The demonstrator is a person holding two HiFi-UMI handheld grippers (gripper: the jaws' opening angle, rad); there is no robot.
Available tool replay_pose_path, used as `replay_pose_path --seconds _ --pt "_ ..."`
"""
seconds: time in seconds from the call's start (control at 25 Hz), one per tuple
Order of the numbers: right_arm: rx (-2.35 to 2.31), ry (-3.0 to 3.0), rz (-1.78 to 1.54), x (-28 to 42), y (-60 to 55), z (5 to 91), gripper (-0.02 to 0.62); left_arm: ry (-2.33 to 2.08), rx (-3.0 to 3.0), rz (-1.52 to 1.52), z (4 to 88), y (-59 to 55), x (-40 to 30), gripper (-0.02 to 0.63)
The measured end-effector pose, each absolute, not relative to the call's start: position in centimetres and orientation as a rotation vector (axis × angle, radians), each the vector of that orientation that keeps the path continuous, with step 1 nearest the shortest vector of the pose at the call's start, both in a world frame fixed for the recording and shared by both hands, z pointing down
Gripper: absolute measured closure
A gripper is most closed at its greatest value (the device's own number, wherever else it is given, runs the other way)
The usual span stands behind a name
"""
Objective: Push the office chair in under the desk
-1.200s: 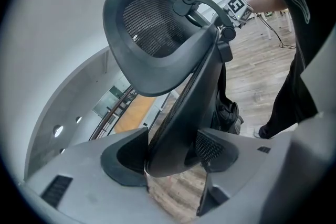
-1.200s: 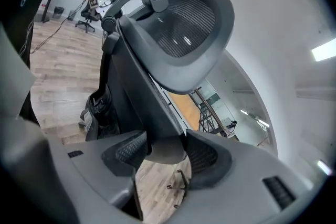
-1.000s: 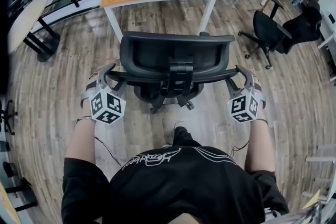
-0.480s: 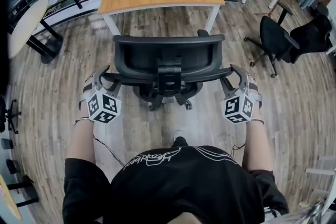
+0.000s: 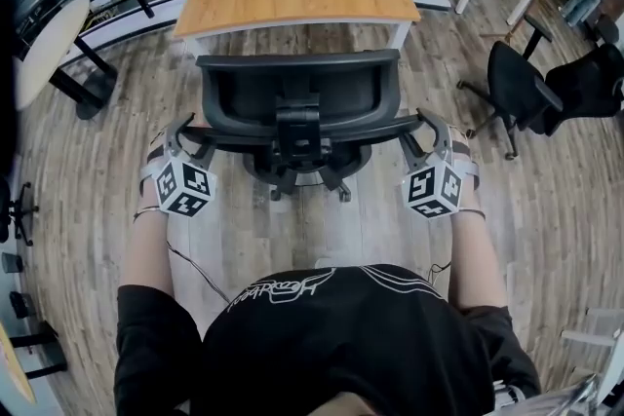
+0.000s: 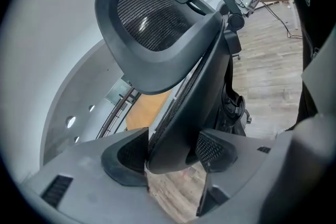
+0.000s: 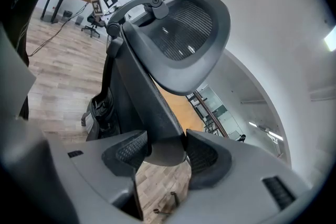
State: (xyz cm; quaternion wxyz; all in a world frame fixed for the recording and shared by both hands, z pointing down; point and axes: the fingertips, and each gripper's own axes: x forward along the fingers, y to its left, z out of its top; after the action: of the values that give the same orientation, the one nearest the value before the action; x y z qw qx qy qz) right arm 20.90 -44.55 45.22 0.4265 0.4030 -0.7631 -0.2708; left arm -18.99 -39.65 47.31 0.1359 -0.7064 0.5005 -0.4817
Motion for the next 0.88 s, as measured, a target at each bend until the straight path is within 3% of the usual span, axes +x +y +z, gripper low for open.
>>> replay_pose_path --seconds 0.88 --pt "1.02 -1.912 -0.714 19.9 -55.0 45.3 0.344 1.458 -2.03 -1.404 47.5 -49.4 -20.0 0.347"
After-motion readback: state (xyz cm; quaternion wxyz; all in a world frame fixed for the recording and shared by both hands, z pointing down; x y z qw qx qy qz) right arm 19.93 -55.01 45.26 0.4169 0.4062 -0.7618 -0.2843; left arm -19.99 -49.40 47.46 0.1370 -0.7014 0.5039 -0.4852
